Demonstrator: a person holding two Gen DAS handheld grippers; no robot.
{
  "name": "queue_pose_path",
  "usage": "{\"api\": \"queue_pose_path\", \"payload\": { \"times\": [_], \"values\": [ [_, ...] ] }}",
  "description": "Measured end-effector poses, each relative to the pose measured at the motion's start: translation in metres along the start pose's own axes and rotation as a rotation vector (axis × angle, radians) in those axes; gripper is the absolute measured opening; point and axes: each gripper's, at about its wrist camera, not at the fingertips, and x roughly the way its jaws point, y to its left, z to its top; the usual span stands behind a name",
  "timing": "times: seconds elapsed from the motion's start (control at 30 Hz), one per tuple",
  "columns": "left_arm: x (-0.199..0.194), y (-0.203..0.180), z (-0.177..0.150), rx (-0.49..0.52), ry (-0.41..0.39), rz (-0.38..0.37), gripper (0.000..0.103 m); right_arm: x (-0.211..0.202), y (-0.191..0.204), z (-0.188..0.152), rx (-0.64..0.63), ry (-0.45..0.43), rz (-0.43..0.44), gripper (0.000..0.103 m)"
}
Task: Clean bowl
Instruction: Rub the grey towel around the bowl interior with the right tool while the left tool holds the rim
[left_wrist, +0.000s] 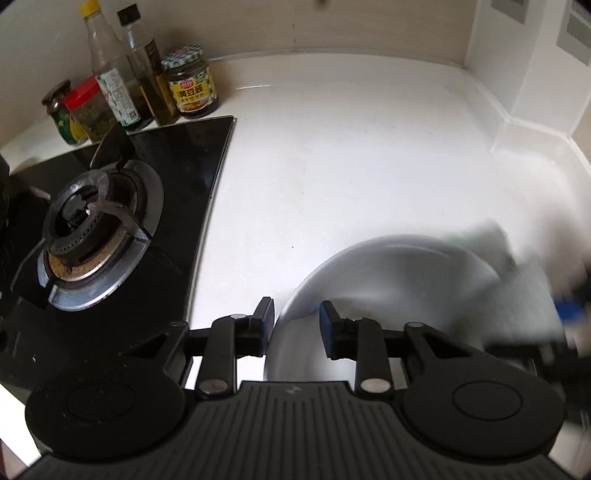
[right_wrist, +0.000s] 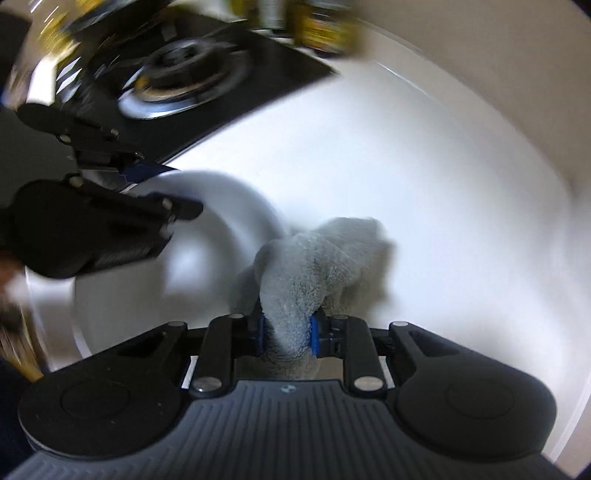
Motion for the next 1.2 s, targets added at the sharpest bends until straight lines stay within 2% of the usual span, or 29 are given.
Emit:
{"api": "queue_pose_path", "payload": {
  "times": [0.1,0.17,0.23,0.33,0.4,0.43,0.5,0.6,0.7,0.8,0.87,0.97,1.07,1.13,1.2],
  "values": [
    [0.001,-0.002,0.003,-0.005,0.026,-0.011,0.039,-0.011,0.000,-0.021,0.121,-0.020,0.027,0.021],
    [0.000,0.007,0.004,-0.043,0.093,-0.036,0.028,-0.009,-0.005,-0.023,0.180,-0.031,0.038,0.021],
    [-0.002,0.020,-0.001,-0.087,0.167,-0.067,0.022,-0.008,-0.008,-0.023,0.206,-0.033,0.035,0.019],
    [-0.003,0.033,-0.020,-0.157,0.273,-0.094,0.018,-0.008,-0.005,-0.023,0.206,-0.033,0.018,0.019],
    [-0.002,0.036,-0.037,-0.199,0.324,-0.145,0.015,-0.007,-0.002,-0.022,0.202,-0.029,0.010,0.019],
    [-0.002,0.034,-0.041,-0.201,0.325,-0.158,0.013,-0.006,0.001,-0.020,0.185,-0.023,-0.005,0.019],
    [-0.005,0.026,-0.046,-0.153,0.294,-0.150,0.015,-0.004,0.003,-0.016,0.162,-0.014,-0.012,0.019],
    [-0.008,0.021,-0.048,-0.094,0.262,-0.155,0.016,-0.003,0.007,-0.005,0.044,0.000,-0.045,0.019],
    [-0.008,0.018,-0.048,-0.045,0.233,-0.155,0.016,0.003,0.022,0.020,-0.292,-0.012,-0.080,0.020],
    [-0.008,0.017,-0.048,-0.010,0.210,-0.158,0.016,0.010,0.032,0.039,-0.549,-0.033,-0.046,0.020],
    [-0.009,0.016,-0.048,0.006,0.199,-0.160,0.016,0.018,0.046,0.049,-0.841,-0.048,0.006,0.021],
    [-0.009,0.015,-0.050,0.029,0.181,-0.165,0.016,0.025,0.065,0.058,-1.113,-0.074,0.100,0.021],
    [-0.009,0.014,-0.050,0.049,0.176,-0.171,0.017,0.029,0.083,0.071,-1.233,-0.070,0.236,0.021],
    [-0.009,0.015,-0.050,0.057,0.167,-0.164,0.017,0.035,0.092,0.074,-1.286,-0.042,0.280,0.023],
    [-0.007,0.015,-0.047,0.056,0.149,-0.148,0.017,0.039,0.093,0.077,-1.286,-0.029,0.299,0.023]
  ]
}}
